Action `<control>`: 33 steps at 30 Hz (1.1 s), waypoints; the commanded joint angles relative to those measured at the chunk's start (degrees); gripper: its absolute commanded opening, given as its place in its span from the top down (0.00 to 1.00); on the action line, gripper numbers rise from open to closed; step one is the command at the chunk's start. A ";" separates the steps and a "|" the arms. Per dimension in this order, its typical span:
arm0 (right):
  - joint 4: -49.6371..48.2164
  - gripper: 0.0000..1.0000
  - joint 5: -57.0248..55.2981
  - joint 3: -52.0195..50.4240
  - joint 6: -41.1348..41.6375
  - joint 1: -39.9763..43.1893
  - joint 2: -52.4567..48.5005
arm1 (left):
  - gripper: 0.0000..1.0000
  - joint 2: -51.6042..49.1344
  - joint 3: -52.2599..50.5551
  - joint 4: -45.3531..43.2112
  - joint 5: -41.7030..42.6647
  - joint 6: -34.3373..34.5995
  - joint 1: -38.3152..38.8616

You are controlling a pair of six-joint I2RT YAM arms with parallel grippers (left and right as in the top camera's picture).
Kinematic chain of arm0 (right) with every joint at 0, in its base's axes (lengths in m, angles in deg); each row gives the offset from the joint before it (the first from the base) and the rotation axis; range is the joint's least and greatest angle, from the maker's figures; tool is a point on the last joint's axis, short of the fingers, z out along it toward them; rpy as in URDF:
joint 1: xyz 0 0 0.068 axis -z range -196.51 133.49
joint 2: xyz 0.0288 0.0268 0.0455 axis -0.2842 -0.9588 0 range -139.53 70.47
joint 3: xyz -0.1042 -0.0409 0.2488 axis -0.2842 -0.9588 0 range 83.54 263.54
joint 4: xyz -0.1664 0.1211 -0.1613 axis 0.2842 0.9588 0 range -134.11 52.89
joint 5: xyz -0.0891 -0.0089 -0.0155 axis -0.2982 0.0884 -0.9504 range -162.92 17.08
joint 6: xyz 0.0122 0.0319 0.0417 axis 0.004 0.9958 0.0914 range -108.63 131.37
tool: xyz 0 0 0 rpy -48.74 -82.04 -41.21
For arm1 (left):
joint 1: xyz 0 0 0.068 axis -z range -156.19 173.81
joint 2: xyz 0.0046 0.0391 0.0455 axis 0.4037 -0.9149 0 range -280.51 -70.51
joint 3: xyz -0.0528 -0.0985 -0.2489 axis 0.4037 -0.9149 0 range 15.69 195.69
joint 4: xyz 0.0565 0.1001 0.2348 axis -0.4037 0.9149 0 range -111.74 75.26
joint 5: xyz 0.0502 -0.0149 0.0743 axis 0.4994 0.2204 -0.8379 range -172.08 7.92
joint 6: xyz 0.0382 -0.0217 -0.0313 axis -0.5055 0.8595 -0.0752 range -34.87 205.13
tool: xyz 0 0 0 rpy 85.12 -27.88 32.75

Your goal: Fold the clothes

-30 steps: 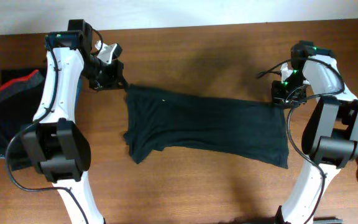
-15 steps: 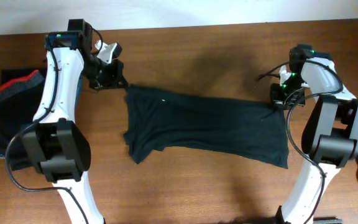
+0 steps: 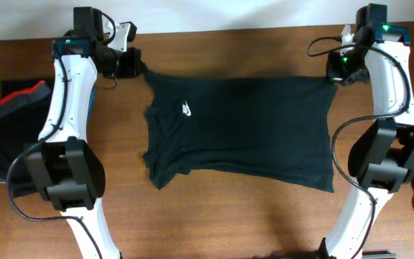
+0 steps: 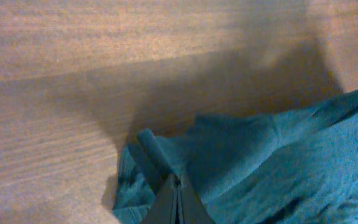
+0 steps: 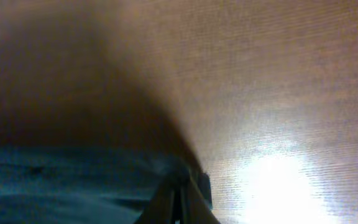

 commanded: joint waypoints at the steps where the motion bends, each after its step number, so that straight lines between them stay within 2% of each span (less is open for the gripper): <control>1: 3.69 0.96 -0.50 0.15 0.22 -0.04 0.17 | 0.99 2.03 0.39 6.32 -0.26 0.76 0.90; 12: 13.09 0.96 -0.55 0.07 0.22 -0.04 0.17 | 1.00 2.03 0.39 15.72 -1.53 -0.63 2.99; 18: 13.49 0.96 -3.06 -5.31 0.24 -0.02 0.17 | 1.00 2.03 0.39 18.88 -8.20 -0.83 2.99; 22: 12.81 0.96 -4.04 -8.48 0.24 0.02 0.17 | 1.00 2.03 0.39 19.63 -8.44 -1.05 3.02; 33: 14.71 0.95 -6.80 -8.87 0.22 0.02 0.17 | 0.99 1.95 -1.73 22.86 -8.41 -2.32 3.10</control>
